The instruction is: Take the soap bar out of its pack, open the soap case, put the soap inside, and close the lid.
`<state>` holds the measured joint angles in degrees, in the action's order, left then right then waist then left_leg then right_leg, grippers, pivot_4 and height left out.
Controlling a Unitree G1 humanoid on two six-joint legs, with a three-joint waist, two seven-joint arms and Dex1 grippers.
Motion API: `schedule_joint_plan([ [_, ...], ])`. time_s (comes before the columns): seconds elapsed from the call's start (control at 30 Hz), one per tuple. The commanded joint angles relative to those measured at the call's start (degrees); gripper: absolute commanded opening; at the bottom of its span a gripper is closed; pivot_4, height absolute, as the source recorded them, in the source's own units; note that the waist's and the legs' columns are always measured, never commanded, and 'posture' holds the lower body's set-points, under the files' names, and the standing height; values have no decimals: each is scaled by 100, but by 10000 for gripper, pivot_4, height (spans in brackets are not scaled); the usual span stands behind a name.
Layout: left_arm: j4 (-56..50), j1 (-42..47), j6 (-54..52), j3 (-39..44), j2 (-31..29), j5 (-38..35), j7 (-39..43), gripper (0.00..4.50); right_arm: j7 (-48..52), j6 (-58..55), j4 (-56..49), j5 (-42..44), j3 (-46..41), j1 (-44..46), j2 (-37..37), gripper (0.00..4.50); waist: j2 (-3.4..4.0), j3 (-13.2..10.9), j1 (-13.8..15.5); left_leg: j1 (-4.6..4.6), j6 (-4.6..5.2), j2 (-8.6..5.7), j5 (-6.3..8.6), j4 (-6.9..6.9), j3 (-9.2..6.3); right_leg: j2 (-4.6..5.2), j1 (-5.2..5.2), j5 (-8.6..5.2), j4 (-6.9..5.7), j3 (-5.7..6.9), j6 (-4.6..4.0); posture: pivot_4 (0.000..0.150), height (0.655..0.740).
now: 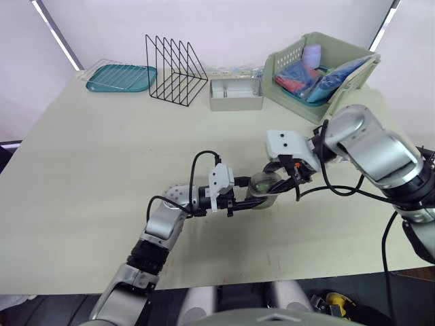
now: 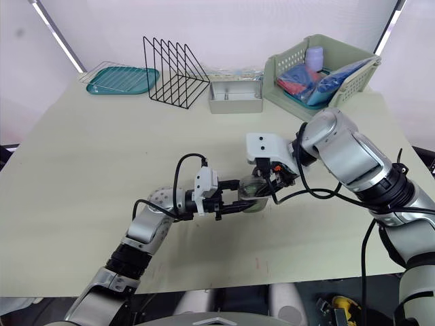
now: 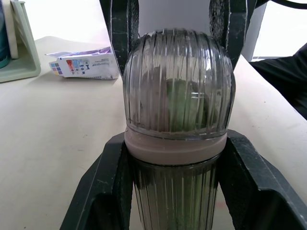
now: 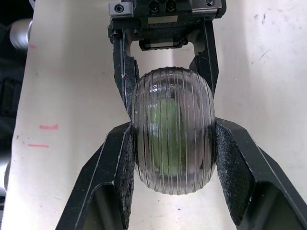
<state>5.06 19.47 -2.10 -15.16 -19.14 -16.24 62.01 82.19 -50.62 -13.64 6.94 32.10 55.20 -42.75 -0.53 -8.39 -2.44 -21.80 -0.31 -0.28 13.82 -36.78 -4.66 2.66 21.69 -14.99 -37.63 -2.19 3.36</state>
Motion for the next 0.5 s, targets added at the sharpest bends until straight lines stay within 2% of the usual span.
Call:
schedule_joint_plan([
  [0.03, -148, 71, 97, 5, 3, 84, -56, 19089, -264, 57, 176, -225, 402, -240, 121, 17834, 0, 0, -2, 0, 0, 0, 0, 0, 0, 0, 0, 0, 0, 0, 0, 1500, 7400],
  [0.5, -207, 52, 90, -15, -2, 110, -38, 19089, -287, 195, 439, -431, 480, -289, 205, 17834, -4, 3, -7, 7, 0, 5, 0, 4, -2, -4, -1, -5, 2, -1, 2, 1500, 7400],
])
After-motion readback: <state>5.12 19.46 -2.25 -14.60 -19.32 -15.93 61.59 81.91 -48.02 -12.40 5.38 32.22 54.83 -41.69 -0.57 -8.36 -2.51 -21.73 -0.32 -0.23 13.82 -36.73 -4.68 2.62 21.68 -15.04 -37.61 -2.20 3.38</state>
